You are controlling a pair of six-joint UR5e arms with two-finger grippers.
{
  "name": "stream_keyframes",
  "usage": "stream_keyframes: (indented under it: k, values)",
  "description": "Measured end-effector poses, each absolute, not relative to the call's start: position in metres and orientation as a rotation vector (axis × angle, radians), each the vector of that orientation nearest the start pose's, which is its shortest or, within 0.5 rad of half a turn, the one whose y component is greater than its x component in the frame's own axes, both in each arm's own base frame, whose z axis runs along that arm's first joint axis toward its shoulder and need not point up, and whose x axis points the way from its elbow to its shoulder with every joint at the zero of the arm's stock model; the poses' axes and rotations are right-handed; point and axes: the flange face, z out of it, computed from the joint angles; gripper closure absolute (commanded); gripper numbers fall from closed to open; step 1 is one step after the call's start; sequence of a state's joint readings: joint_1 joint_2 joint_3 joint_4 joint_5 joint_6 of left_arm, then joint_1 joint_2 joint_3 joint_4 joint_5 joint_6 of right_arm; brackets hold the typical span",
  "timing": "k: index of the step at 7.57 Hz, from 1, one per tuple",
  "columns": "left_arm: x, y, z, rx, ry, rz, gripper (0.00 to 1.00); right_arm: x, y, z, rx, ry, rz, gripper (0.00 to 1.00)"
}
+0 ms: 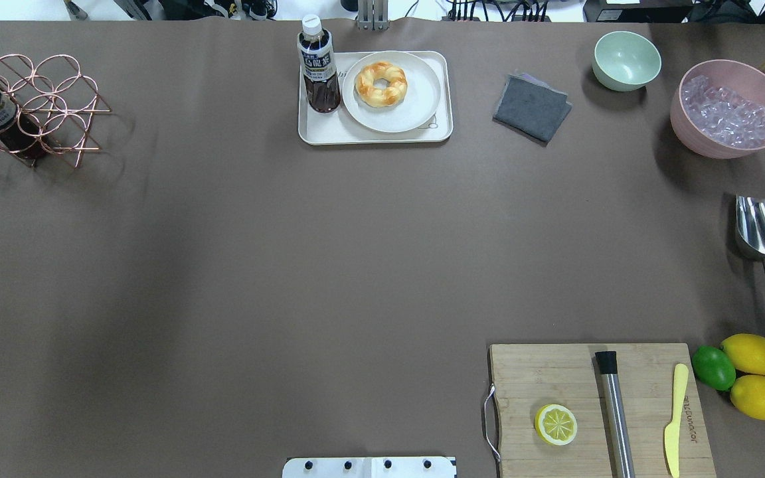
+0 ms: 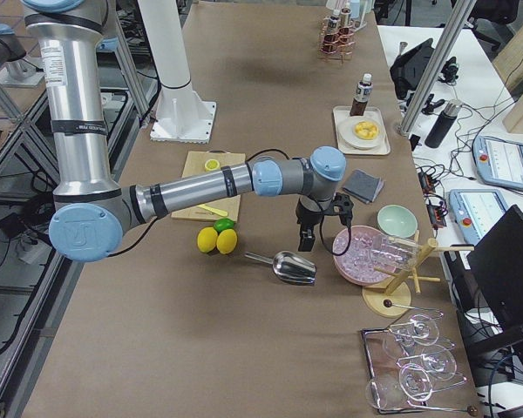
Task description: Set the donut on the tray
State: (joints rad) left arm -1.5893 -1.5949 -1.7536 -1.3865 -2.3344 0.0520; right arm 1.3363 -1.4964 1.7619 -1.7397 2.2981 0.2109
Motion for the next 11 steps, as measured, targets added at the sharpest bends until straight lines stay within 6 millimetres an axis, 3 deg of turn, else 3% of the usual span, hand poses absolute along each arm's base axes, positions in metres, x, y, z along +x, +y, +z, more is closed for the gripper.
stream_keyframes:
  k: [5,8,11]
  values:
    - [-0.073,-0.497,0.579,0.047,0.753,0.046,0.02,0.024,-0.480,0.606,-0.084,-0.721,-0.079,0.00]
    - [-0.077,-0.495,0.586,0.041,0.692,0.048,0.02,0.046,-0.464,0.625,-0.089,-0.722,-0.060,0.00]
    - [-0.067,-0.495,0.610,-0.007,0.670,0.059,0.02,0.055,-0.466,0.633,-0.083,-0.721,-0.071,0.00]
